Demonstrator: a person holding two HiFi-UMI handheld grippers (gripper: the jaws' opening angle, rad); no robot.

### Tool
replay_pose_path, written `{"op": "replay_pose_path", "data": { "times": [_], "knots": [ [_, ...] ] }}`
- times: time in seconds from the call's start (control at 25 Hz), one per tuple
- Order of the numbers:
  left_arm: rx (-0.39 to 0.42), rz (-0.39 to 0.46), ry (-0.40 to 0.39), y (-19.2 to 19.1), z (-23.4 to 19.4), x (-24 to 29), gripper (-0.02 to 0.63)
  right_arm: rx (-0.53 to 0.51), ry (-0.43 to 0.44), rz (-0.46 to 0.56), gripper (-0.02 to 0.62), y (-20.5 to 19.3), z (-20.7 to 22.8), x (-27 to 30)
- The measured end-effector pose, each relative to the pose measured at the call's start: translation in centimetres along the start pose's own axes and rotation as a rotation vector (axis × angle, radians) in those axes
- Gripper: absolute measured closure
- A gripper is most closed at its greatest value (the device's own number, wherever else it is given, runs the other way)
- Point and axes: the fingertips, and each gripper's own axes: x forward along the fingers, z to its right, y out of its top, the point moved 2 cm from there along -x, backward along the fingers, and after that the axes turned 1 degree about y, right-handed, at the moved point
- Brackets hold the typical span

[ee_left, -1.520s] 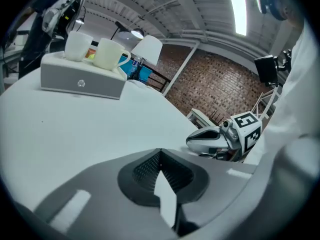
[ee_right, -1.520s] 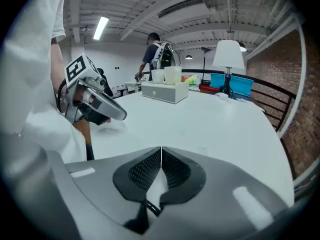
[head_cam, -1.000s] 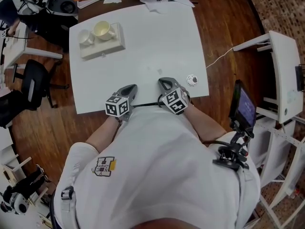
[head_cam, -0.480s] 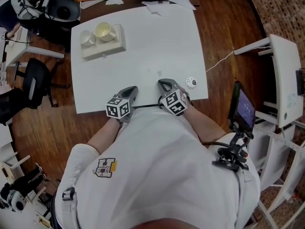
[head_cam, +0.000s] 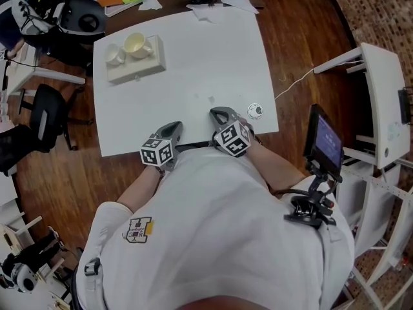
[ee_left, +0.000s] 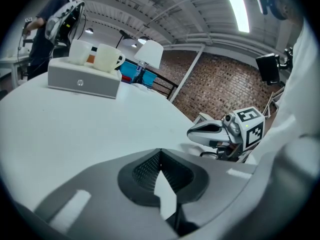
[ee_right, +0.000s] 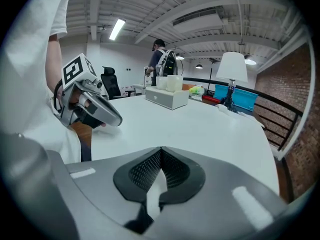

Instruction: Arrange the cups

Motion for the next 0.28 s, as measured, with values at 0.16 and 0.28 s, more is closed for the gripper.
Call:
{"op": "replay_pose_path", "data": {
  "times": [0.16, 0.28],
  "knots": [
    [0.002, -0.008, -0.004, 0.1, 0.0, -0.5, 0.605, -0.001, -0.006, -0.003, 0.595, 0.5, 0.2, 0.0],
    [0.003, -0.009, -0.003, 0.3, 0.0, -1.0, 0.605, -0.006, -0.006, -0.002, 0.595, 1.2, 0.2, 0.0]
  ]
}}
